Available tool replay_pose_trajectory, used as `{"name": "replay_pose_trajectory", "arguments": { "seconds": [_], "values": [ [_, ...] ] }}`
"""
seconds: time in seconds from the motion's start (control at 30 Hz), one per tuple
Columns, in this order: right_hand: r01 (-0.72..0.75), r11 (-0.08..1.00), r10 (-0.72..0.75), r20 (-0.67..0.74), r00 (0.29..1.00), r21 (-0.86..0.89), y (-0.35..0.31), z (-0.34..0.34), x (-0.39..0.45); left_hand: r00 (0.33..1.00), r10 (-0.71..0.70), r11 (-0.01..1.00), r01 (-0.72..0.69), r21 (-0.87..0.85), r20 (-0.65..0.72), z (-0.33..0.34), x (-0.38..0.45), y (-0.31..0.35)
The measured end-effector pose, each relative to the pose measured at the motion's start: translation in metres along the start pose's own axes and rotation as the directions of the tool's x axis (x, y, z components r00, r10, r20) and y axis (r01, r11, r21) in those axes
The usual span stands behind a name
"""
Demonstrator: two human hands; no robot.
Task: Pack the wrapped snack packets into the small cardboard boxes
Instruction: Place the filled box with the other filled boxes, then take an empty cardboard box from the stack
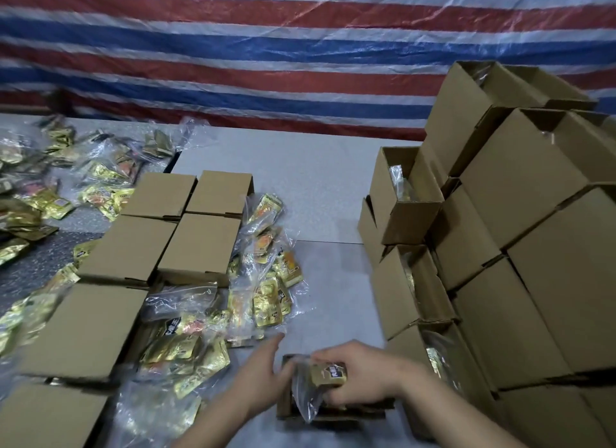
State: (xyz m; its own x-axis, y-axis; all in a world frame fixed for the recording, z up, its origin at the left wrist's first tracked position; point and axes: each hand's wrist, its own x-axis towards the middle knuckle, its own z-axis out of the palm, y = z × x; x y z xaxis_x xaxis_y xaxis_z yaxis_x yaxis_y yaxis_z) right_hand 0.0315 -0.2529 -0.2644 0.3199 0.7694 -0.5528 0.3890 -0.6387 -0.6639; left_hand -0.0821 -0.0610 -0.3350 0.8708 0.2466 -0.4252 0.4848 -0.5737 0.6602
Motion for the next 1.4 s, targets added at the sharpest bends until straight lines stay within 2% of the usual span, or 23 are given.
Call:
{"name": "replay_pose_trajectory", "arguments": {
  "seconds": [0.1, 0.23, 0.33, 0.43, 0.53, 0.6, 0.67, 0.83, 0.93, 1.0, 1.03, 1.1, 1.13, 1.17, 1.3, 1.4],
  "values": [
    [-0.045, 0.994, 0.053, 0.076, 0.996, -0.101, 0.004, 0.010, 0.017, 0.994, -0.031, 1.000, 0.031, 0.003, 0.108, 0.012, -0.002, -0.003],
    [-0.045, 0.951, 0.085, 0.115, 0.990, -0.307, 0.013, 0.031, 0.042, 0.988, -0.078, 0.990, 0.093, -0.111, 0.131, 0.018, -0.001, -0.005],
    [-0.129, 0.907, 0.179, 0.090, 0.980, -0.401, 0.027, 0.053, 0.058, 0.990, -0.054, 0.991, 0.069, -0.114, 0.129, 0.025, -0.002, -0.008],
    [-0.209, 0.935, 0.234, 0.056, 0.971, -0.287, 0.033, 0.062, 0.061, 0.994, -0.044, 0.996, 0.051, -0.070, 0.097, 0.029, 0.001, -0.009],
    [-0.182, 0.974, 0.187, 0.031, 0.982, -0.136, 0.032, 0.058, 0.051, 0.998, -0.009, 0.999, 0.012, -0.034, 0.066, 0.033, 0.005, -0.009],
    [-0.173, 0.976, 0.168, -0.054, 0.984, -0.132, 0.037, 0.053, 0.043, 0.999, 0.010, 1.000, -0.008, -0.024, 0.054, 0.034, 0.008, -0.009],
    [-0.221, 0.968, 0.208, -0.111, 0.972, -0.120, 0.041, 0.050, 0.038, 0.999, 0.008, 1.000, -0.008, -0.013, 0.042, 0.036, 0.010, -0.009],
    [-0.378, 0.925, 0.380, 0.035, 0.925, -0.039, 0.036, 0.061, 0.046, 0.998, 0.023, 0.998, -0.027, 0.060, 0.064, 0.035, 0.020, -0.008],
    [-0.363, 0.929, 0.366, 0.030, 0.930, -0.074, 0.034, 0.060, 0.044, 0.995, 0.034, 0.998, -0.039, 0.054, 0.097, 0.029, 0.026, -0.003],
    [-0.292, 0.952, 0.286, -0.066, 0.956, -0.089, 0.030, 0.053, 0.035, 0.993, 0.055, 0.997, -0.060, 0.048, 0.101, 0.023, 0.031, 0.001],
    [-0.254, 0.962, 0.234, -0.173, 0.957, -0.098, 0.029, 0.045, 0.030, 0.994, 0.065, 0.997, -0.069, 0.045, 0.089, 0.020, 0.034, 0.004],
    [-0.198, 0.960, 0.103, -0.411, 0.906, -0.197, 0.032, 0.027, 0.022, 0.995, 0.093, 0.996, -0.093, 0.003, 0.041, 0.014, 0.037, 0.009],
    [-0.195, 0.942, 0.052, -0.456, 0.888, -0.272, 0.034, 0.017, 0.020, 0.994, 0.106, 0.994, -0.106, -0.025, 0.012, 0.012, 0.037, 0.012],
    [-0.213, 0.916, 0.042, -0.449, 0.893, -0.339, 0.037, 0.010, 0.020, 0.994, 0.107, 0.993, -0.107, -0.043, -0.010, 0.011, 0.036, 0.014],
    [-0.314, 0.851, 0.210, -0.275, 0.938, -0.421, 0.043, 0.011, 0.027, 0.993, 0.022, 0.997, -0.031, -0.070, -0.120, 0.014, 0.021, 0.016],
    [-0.361, 0.878, 0.263, -0.314, 0.912, -0.314, 0.051, 0.023, 0.026, 0.967, -0.116, 0.993, 0.112, -0.033, -0.225, 0.017, -0.002, 0.017]
  ]
}}
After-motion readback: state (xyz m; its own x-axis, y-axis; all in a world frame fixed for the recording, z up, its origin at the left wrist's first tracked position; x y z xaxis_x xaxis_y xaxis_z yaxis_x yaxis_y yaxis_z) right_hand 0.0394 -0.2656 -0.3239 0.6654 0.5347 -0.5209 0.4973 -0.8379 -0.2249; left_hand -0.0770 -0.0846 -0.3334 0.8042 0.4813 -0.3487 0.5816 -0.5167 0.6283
